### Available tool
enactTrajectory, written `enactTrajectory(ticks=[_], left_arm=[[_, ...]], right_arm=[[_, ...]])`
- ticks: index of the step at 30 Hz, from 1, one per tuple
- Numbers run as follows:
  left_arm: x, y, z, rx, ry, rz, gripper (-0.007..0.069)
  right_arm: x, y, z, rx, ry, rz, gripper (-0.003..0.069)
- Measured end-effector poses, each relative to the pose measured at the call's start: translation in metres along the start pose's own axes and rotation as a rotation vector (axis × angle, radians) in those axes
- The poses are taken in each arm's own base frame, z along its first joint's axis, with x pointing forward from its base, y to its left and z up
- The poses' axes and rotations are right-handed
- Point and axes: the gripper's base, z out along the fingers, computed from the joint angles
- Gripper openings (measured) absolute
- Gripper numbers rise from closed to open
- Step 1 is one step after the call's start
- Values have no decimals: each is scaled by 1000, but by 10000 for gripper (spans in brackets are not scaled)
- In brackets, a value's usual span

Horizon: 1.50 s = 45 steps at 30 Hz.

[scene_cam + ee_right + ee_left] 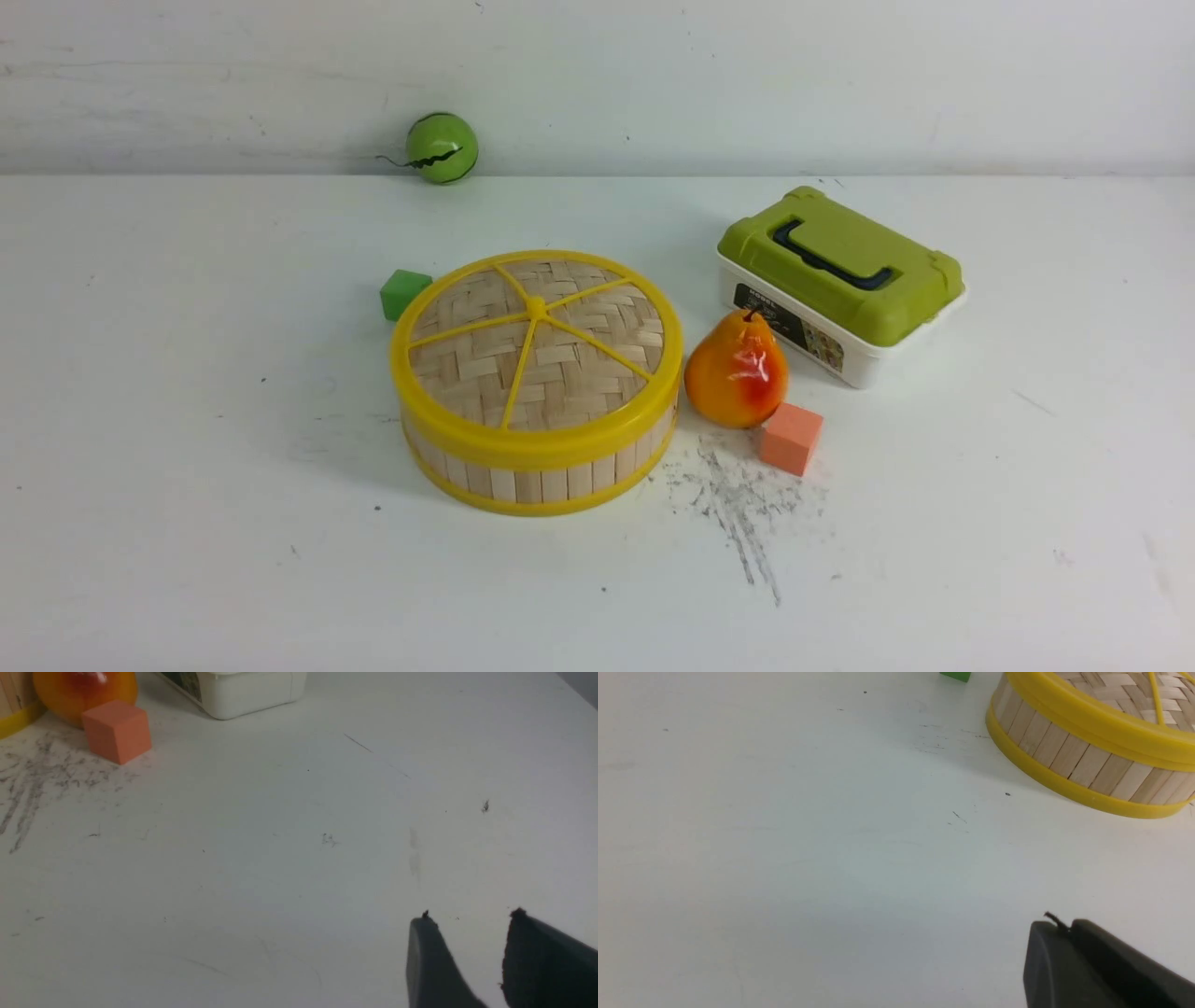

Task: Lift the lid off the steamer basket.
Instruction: Use the left arm to lift the lid of the steamer

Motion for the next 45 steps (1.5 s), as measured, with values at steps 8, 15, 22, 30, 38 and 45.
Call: enactTrajectory(ticks=[8,15,22,30,38,45], left_arm=[[0,0,0,0,0,0,37],[0,1,0,-9,-2,24,39],[0,1,0,-15,-4,39,43],[-8,0,0,1,-87,41,48],[-43,-8,-11,82,-499,53,58],[-60,-13,-24,132,-729,52,64]], right_arm=[[0,0,0,0,0,0,239],[0,0,0,0,0,0,239],[0,0,0,0,0,0,239],[0,0,0,0,0,0,239],[0,0,0,0,0,0,239],[0,0,0,0,0,0,239]])
